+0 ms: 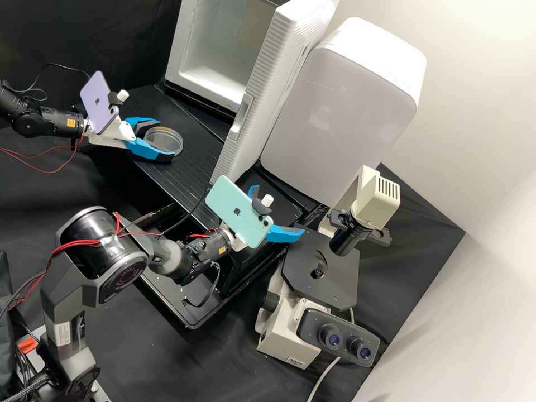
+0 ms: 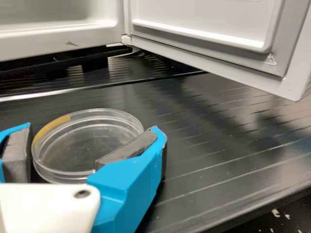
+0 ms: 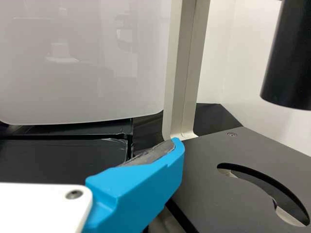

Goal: Take the petri dish out of the incubator

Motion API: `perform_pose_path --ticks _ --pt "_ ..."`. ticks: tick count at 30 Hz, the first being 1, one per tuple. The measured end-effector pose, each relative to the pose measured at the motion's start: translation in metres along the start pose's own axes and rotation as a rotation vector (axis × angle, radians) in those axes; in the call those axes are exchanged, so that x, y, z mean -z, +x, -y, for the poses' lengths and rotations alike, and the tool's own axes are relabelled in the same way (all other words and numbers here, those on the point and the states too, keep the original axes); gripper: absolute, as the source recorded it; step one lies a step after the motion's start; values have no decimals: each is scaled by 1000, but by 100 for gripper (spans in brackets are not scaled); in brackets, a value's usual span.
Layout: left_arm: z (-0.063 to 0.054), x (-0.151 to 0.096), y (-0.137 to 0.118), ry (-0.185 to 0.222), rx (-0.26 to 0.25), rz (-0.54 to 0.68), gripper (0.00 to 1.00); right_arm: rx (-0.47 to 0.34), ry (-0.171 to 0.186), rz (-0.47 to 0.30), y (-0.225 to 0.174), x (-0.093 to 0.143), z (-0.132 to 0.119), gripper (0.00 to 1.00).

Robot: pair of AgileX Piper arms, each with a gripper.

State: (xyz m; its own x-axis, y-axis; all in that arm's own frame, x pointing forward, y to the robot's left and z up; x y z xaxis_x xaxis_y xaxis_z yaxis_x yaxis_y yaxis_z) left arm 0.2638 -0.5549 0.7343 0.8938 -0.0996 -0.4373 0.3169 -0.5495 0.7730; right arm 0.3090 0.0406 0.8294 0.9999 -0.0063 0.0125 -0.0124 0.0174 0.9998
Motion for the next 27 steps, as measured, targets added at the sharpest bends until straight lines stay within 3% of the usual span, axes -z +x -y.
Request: perform_pose_path --ticks 15,20,23,27 --pt "0 -9 -7 148 -63 -29 100 0 0 0 0 0 0 100" --pt "-4 -12 -12 172 -141 -9 100 0 0 0 0 0 0 100" --pt "-6 -14 -15 158 -198 28 100 0 0 0 0 0 0 100" --pt "-10 -15 -17 105 -257 76 100 0 0 0 0 0 0 100"
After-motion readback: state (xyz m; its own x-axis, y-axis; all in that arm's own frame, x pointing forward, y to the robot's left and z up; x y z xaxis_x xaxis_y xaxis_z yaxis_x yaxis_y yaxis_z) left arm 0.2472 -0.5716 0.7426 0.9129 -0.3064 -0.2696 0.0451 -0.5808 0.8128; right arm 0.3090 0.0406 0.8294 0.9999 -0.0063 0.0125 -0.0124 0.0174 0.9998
